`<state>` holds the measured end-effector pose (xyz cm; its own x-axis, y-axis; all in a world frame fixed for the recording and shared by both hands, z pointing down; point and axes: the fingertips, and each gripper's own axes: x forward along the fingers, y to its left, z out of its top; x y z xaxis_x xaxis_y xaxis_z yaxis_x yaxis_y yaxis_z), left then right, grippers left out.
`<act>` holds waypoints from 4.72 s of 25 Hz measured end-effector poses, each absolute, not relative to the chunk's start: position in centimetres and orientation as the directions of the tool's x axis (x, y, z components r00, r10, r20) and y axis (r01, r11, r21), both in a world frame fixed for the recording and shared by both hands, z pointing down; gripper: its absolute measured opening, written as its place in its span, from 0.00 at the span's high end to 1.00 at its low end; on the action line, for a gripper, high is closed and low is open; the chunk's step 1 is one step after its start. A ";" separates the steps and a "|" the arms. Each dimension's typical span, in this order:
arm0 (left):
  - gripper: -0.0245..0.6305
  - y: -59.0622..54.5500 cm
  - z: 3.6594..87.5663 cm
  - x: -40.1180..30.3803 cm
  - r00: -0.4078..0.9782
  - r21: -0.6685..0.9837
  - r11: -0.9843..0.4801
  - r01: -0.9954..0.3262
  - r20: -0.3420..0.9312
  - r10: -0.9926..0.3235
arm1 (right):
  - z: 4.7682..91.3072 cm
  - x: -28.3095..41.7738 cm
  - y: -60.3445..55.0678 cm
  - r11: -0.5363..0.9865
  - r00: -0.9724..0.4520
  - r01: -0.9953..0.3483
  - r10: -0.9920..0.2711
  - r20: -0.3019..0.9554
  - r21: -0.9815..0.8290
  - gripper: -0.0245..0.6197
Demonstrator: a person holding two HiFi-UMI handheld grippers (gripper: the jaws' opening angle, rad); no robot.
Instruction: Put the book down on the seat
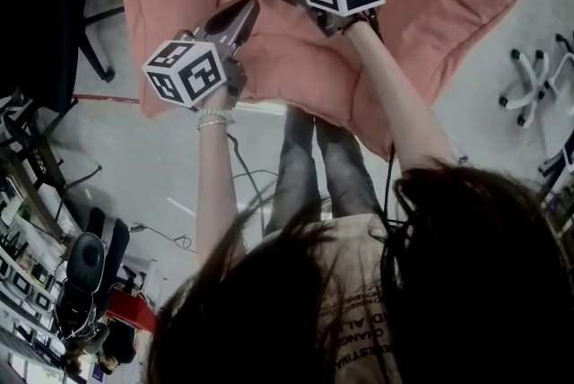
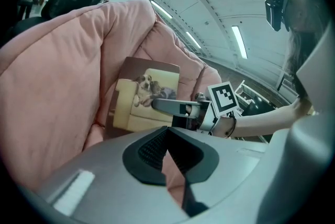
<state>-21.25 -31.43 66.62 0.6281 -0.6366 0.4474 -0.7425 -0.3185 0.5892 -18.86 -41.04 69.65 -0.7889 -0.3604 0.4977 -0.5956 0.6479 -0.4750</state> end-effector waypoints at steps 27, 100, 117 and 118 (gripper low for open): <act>0.97 -30.9 67.2 -18.6 0.648 0.595 -0.332 -0.732 0.457 -0.609 | 74.0 -9.6 -42.6 0.379 -0.489 -0.866 -0.508 0.709 -0.327 0.52; 0.97 -26.2 41.8 -10.9 0.711 0.533 -0.520 -0.667 0.247 -0.658 | 42.3 -7.3 -29.3 0.575 -0.791 -0.604 -0.516 0.328 -0.552 0.96; 0.97 -25.7 37.3 -11.0 0.695 0.448 -0.570 -0.688 0.183 -0.696 | 36.5 -7.7 -28.9 0.682 -0.832 -0.548 -0.501 0.238 -0.484 0.96; 0.97 -25.7 37.1 -11.1 0.694 0.445 -0.571 -0.690 0.181 -0.697 | 36.3 -7.8 -28.9 0.687 -0.833 -0.548 -0.500 0.237 -0.478 0.96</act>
